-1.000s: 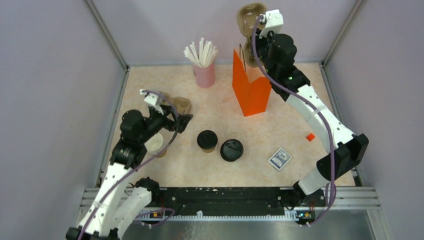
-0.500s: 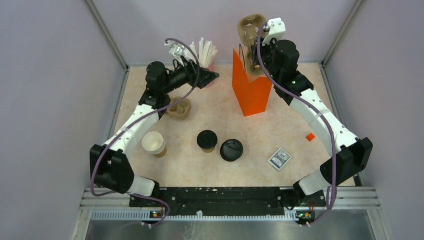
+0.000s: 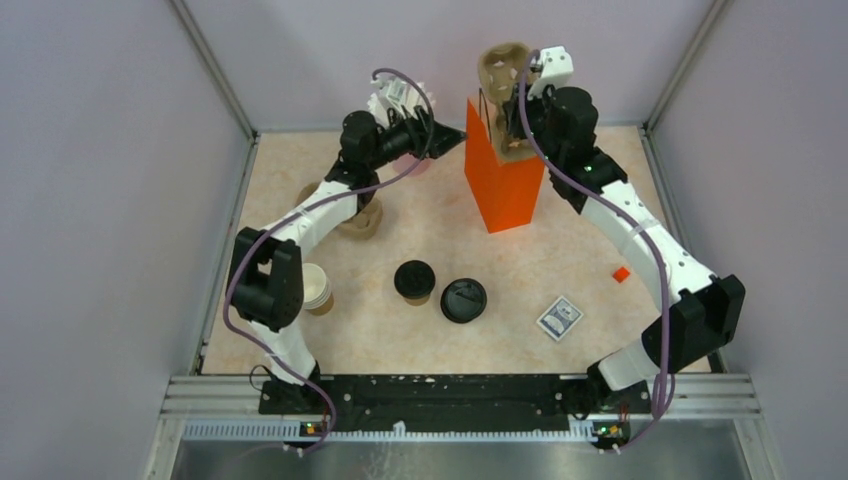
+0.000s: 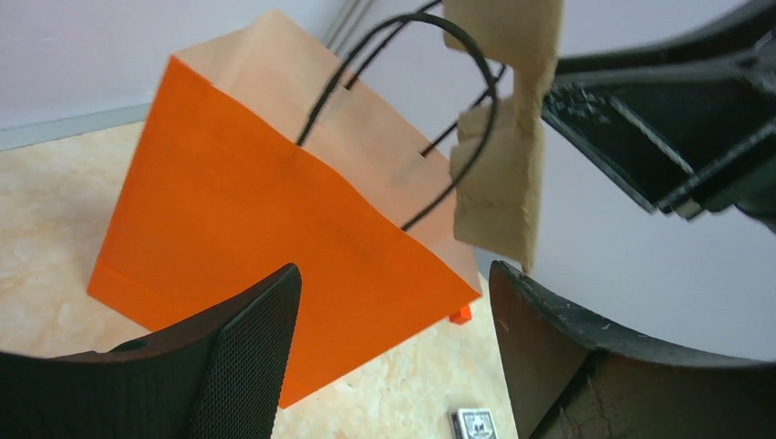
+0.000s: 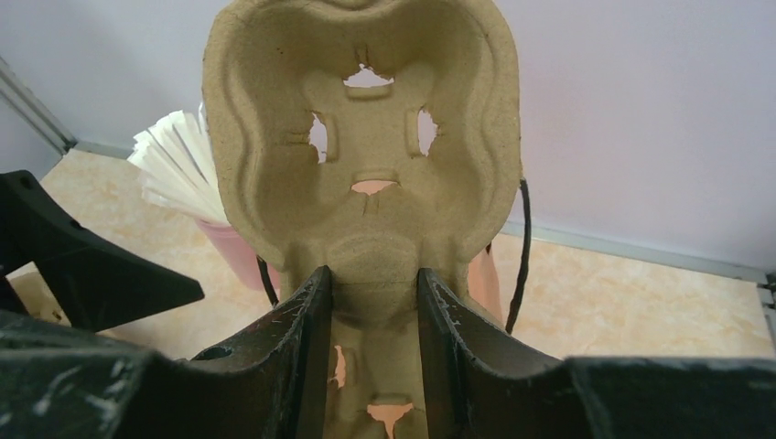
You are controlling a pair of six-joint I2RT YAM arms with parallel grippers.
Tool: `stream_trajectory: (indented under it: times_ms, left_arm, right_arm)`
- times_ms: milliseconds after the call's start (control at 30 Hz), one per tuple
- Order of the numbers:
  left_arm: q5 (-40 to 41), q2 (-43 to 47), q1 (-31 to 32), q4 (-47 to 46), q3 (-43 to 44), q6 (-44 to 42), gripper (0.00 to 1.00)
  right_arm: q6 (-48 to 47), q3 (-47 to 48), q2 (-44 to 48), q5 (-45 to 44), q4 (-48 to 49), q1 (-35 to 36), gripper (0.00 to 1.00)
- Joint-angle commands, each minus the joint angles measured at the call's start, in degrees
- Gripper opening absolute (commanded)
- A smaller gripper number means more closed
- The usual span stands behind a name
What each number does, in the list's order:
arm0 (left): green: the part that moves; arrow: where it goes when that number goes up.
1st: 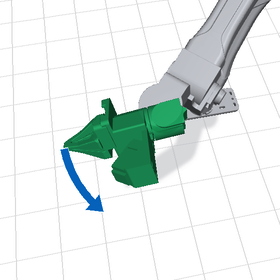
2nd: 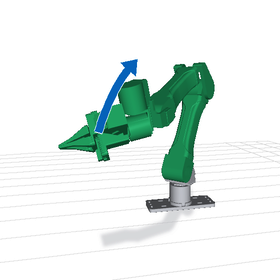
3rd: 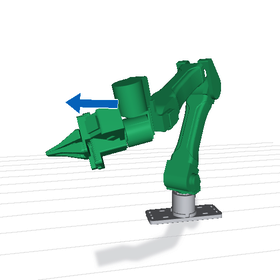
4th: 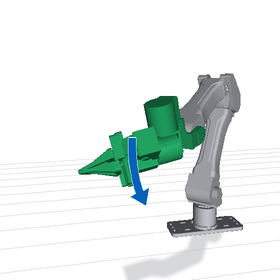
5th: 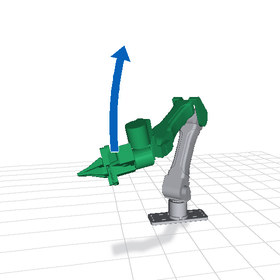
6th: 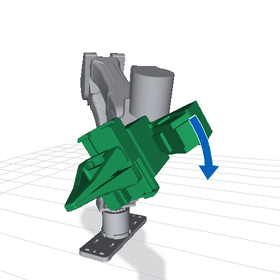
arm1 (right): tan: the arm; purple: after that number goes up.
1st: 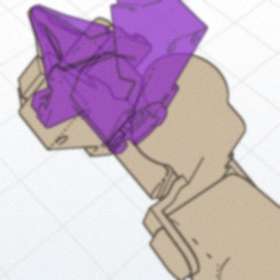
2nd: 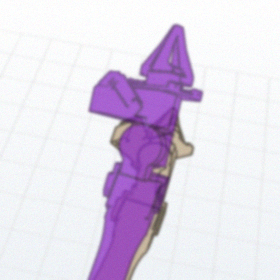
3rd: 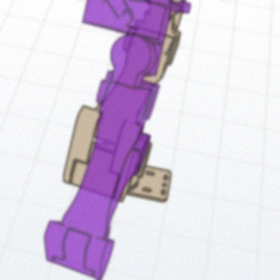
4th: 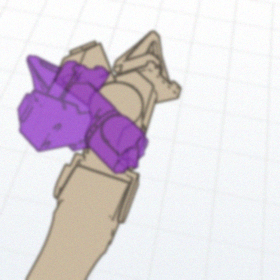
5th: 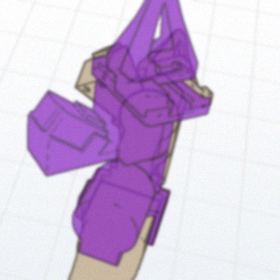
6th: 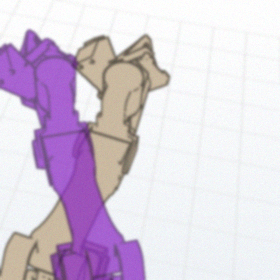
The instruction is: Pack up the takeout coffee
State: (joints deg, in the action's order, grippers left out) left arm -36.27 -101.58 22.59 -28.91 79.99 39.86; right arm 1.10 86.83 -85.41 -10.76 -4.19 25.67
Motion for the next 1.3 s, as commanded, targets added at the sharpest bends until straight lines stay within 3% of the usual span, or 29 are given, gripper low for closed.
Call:
stream_trajectory:
  times_ms: [0,100,267,400,600,767,1267]
  left_arm:
    - [4.56,-1.56,-0.26,-4.36,1.09,3.9,0.81]
    - [5.56,-3.56,-0.25,-1.22,5.42,5.38,0.82]
    - [4.72,-10.5,0.75,16.09,23.95,5.94,0.82]
    - [5.67,-15.09,2.1,21.22,31.53,3.9,0.8]
    - [7.84,-11.69,2.2,18.79,22.95,8.19,0.72]
    - [11.89,-5.76,2.2,17.54,14.91,6.56,0.83]
    - [6.44,-14.54,2.2,12.25,20.11,10.59,0.84]
  right_arm:
    - [3.92,-0.62,2.46,1.13,1.57,-0.53,0.29]
    - [6.37,2.05,2.65,1.24,-2.17,-0.53,0.28]
    - [9.39,8.09,1.32,5.41,-7.66,-0.53,0.28]
    - [10.52,11.87,0.7,5.72,-9.74,-0.53,0.28]
    - [10.33,12.41,0.69,3.48,-8.83,-0.53,0.28]
    - [11.47,11.47,0.73,3.44,-9.09,-0.53,0.28]
    - [13.59,8.85,3.97,3.78,-10.83,-0.53,0.27]
